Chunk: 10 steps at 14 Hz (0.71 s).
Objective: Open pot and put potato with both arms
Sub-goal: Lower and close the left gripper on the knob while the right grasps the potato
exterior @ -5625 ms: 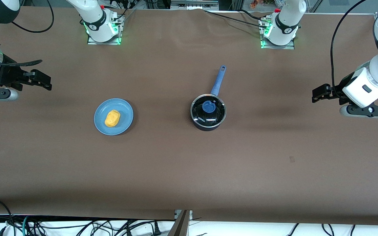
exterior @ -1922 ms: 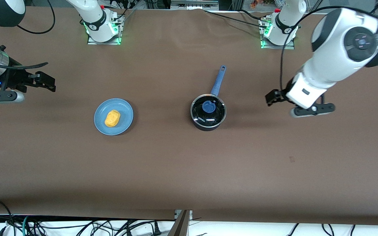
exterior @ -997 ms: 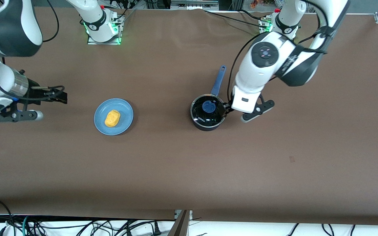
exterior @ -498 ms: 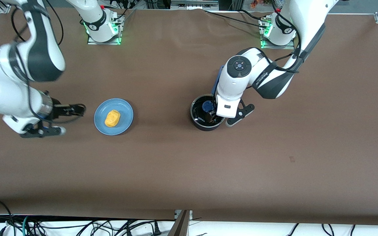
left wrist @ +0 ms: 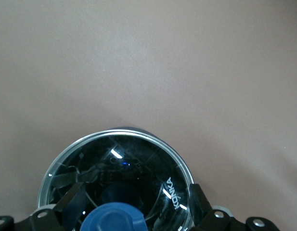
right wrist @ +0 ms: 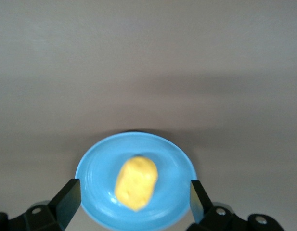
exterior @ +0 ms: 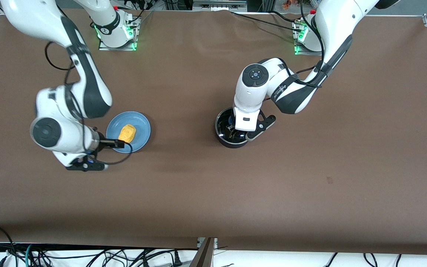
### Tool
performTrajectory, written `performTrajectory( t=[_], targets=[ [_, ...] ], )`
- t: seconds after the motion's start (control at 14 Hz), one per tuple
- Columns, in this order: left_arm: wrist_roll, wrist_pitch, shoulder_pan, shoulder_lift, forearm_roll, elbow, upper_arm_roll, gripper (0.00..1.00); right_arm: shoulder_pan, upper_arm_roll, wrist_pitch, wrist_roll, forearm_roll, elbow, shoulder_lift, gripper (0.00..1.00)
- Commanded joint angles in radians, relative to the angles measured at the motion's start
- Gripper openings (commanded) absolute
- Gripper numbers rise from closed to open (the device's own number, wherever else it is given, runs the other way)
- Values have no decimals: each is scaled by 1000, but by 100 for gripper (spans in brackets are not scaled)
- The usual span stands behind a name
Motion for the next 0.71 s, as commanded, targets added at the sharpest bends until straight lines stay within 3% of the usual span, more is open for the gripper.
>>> performTrajectory(
  t=[0.0, 0.64],
  targets=[
    [-36, -2, -26, 3, 31, 6, 4, 95, 37, -4, 26, 92, 10, -13, 59, 100],
    [-82, -11, -30, -11, 27, -51, 1, 93, 33, -5, 11, 280, 11, -103, 27, 100]
  ],
)
